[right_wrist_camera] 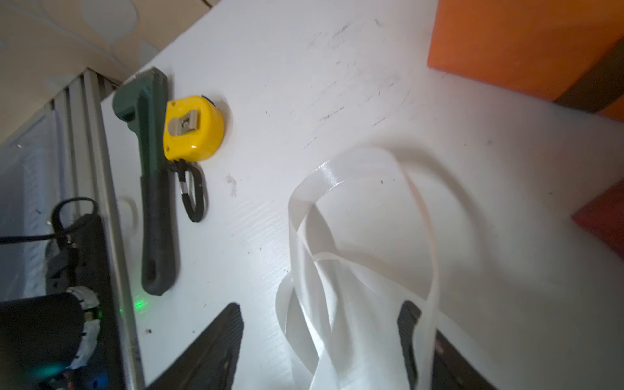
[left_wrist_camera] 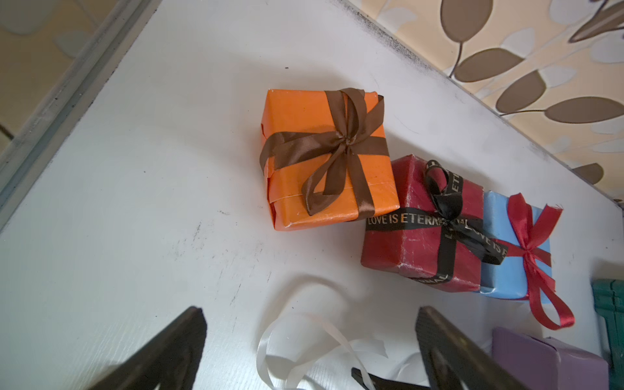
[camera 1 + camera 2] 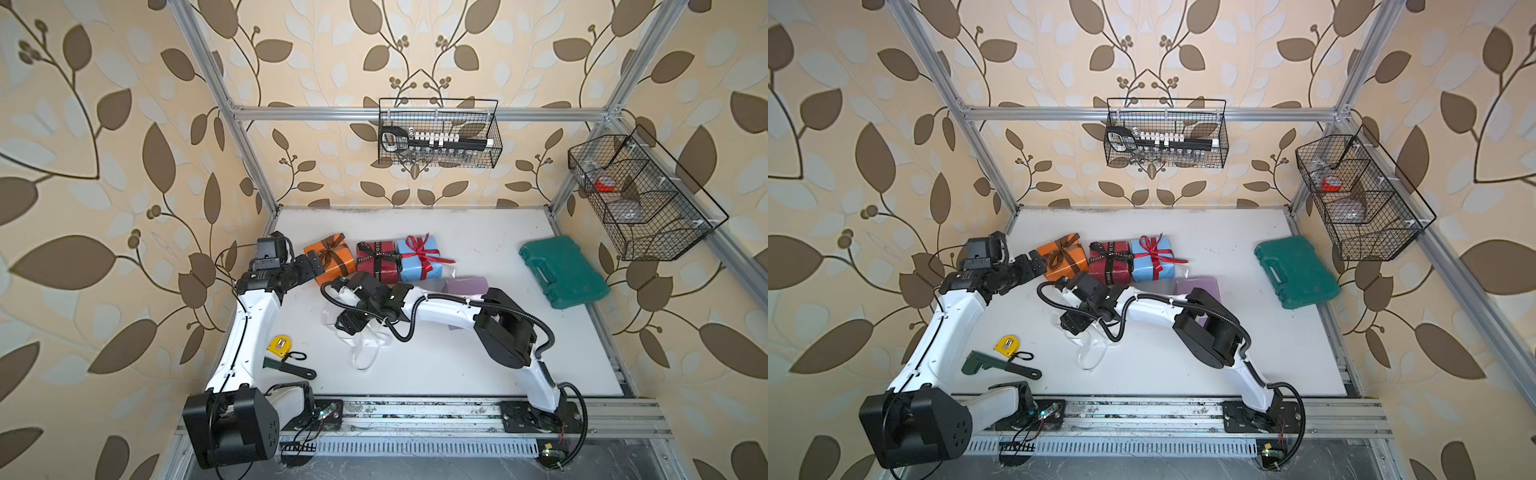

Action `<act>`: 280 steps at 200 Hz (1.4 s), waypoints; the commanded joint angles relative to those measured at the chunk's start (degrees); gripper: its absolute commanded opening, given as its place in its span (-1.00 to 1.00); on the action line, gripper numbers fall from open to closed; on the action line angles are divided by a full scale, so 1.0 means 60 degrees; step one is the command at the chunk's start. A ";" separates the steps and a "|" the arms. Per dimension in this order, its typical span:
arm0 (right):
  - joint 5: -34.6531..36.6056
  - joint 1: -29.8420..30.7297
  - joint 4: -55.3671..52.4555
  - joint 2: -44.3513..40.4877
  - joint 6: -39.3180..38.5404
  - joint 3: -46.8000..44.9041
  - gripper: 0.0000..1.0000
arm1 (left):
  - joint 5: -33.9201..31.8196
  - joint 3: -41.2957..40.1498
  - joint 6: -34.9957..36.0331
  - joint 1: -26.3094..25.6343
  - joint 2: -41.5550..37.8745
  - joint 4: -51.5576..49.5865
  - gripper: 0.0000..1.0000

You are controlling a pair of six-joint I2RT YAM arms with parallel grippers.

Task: Untie the ribbon bows on the gift boxes
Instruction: Place the ribbon at the center of the board, then move the gift box to the center of the board, then adjust the ribbon at the center of the board.

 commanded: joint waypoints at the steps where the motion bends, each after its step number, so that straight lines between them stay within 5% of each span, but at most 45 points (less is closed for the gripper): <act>1: 0.0527 -0.0121 -0.0446 -0.1679 -0.0008 -0.0318 0.69 | 0.1269 0.0135 0.0361 0.0026 0.0034 0.0240 0.96; 18: 0.0737 -0.0231 -0.0423 -0.2642 0.0061 -0.1150 0.98 | 0.1768 0.0239 0.0320 -0.0085 0.0126 0.0150 0.92; 93: 0.2132 -0.1198 -0.1731 -0.4928 0.0365 -0.3127 0.96 | 0.1813 0.0694 0.0146 -0.2214 0.0013 -0.0335 0.85; 119: 0.2120 -0.1573 -0.2138 -0.5473 0.1252 -0.4088 0.60 | 0.1893 0.0421 -0.0411 -0.3520 0.0139 0.0179 0.75; 151: 0.2341 -0.1661 -0.1776 -0.5814 0.2035 -0.5702 -0.29 | 0.1613 -0.0282 -0.1126 -0.5077 0.0529 0.1149 0.62; 221: 0.2284 -0.3590 -0.1008 -0.5776 0.2562 -0.7240 -0.25 | -0.0717 -0.0409 -0.1069 -0.7782 0.2655 0.1503 0.60; 256: 0.2136 -0.4391 -0.0736 -0.5637 0.2295 -0.7385 -0.22 | -0.1743 0.0155 -0.0859 -0.8164 0.4060 0.0865 0.71; 280: 0.1811 -0.4533 -0.0538 -0.5557 0.2187 -0.7371 -0.21 | -0.1487 0.0463 -0.0406 -0.8243 0.4624 0.0844 0.75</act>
